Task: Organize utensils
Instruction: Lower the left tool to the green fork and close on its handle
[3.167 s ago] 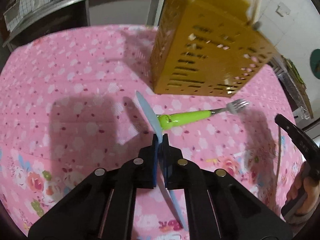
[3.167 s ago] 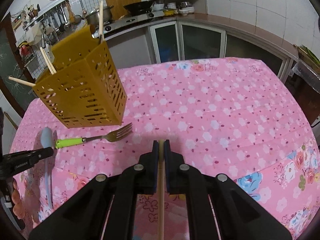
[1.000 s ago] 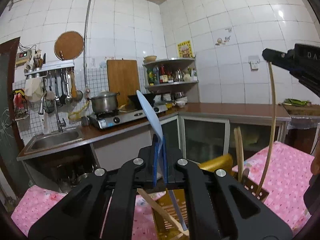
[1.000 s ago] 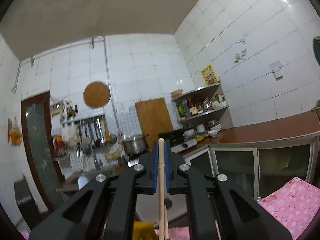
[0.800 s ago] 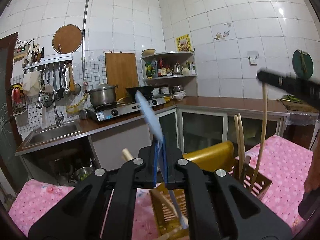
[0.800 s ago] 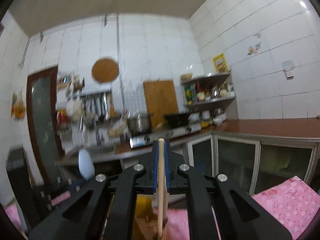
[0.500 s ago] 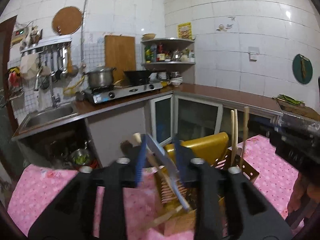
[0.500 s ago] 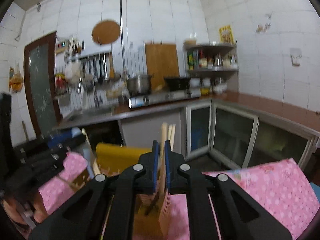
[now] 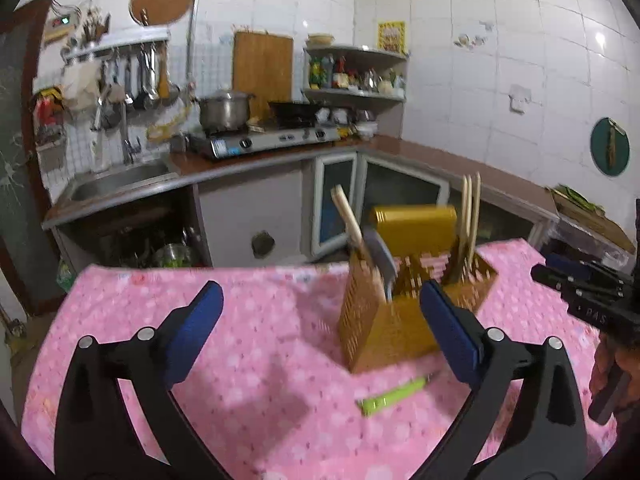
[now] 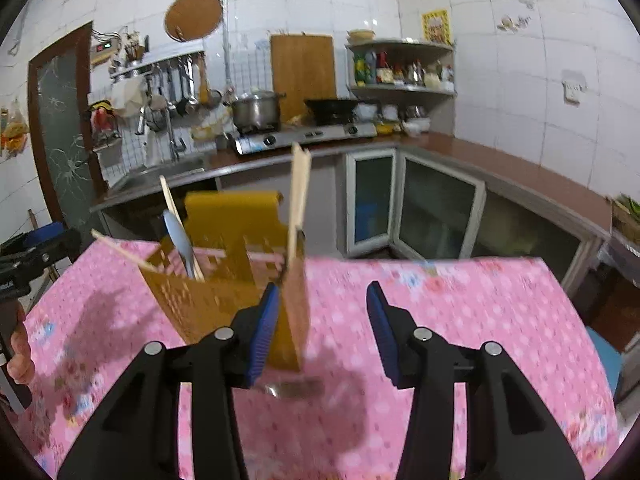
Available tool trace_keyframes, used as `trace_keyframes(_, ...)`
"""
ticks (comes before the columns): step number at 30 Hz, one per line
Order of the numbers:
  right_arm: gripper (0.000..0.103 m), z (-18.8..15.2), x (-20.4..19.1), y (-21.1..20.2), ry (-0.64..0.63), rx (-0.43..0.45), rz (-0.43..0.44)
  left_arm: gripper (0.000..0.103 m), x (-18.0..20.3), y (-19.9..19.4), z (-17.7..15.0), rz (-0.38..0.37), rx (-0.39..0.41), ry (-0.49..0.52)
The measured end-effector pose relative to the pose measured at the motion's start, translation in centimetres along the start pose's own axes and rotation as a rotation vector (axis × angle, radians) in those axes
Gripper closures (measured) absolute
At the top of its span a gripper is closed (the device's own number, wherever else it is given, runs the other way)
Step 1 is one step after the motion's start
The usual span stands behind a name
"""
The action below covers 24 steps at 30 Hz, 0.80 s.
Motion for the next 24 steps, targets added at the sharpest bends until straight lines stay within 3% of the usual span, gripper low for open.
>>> trace_keyframes(9,0.057,-6.3,2.9,-0.7,0.037,-0.115,-0.030,0.005,0.6,2.7,-5.3,-0.068,-0.147,-0.009)
trace_keyframes(15,0.057,-8.9,5.1,-0.7,0.081,-0.153,-0.044,0.006,2.6,4.5,-7.9,-0.102,-0.182,0.080)
trace_keyframes(24,0.057,-9.9,7.9,0.1,0.136,-0.179,-0.074,0.028,5.9,8.6,-10.7,-0.152,-0.285,0.233)
Point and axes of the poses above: each gripper's, at about its wrist camera, not at the fingertips, and y roughly the way its jaws point, x to its right, z to its top, the point moved 5 cm from there along y, roughly the way its jaws point, and after that the axes turned 2 degrees about -z, right-handed, at the moved point
